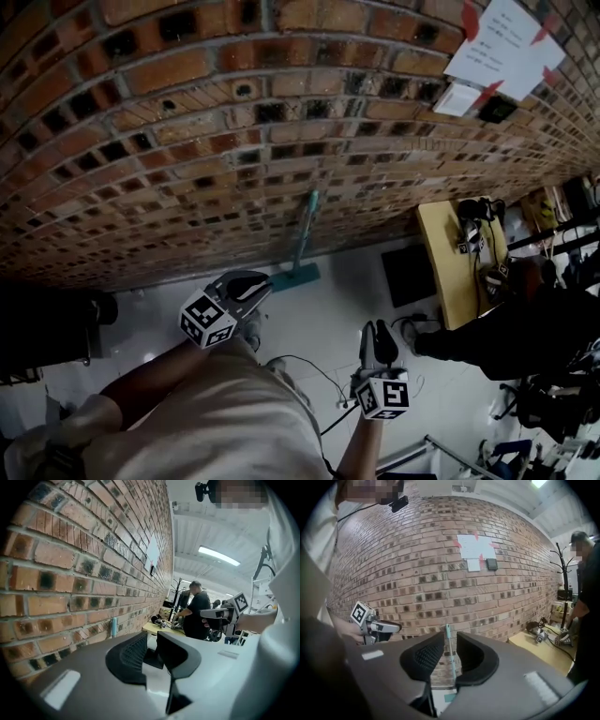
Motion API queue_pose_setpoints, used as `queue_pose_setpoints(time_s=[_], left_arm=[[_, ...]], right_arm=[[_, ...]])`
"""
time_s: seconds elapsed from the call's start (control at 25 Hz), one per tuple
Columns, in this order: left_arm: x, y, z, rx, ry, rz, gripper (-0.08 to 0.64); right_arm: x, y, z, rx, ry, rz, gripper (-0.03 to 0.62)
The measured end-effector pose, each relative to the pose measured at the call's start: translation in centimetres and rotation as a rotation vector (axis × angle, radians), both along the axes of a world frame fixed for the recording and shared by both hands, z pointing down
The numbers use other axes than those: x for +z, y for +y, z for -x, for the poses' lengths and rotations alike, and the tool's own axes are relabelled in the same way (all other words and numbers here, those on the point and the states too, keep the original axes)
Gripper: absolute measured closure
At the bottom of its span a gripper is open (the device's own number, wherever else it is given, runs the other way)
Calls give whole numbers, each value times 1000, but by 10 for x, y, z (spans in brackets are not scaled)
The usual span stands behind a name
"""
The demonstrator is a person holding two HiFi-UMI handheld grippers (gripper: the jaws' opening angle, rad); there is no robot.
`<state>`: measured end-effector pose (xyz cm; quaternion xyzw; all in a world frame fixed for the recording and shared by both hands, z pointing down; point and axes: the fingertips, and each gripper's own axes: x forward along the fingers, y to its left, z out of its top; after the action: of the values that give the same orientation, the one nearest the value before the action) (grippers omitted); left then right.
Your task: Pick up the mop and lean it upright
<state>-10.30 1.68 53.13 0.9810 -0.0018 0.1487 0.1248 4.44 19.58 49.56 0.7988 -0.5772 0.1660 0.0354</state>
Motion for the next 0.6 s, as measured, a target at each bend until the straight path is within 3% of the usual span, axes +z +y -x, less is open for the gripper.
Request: queue_pose_setpoints(time_s=[0.4,0.6], left_arm=[[4,-42,-27,81,26,-13,474],[-8,-50,-30,103,74,75,476]], right_arm=[[2,-46,-11,43,17,4,515],[7,-67,-10,39,16,8,515]])
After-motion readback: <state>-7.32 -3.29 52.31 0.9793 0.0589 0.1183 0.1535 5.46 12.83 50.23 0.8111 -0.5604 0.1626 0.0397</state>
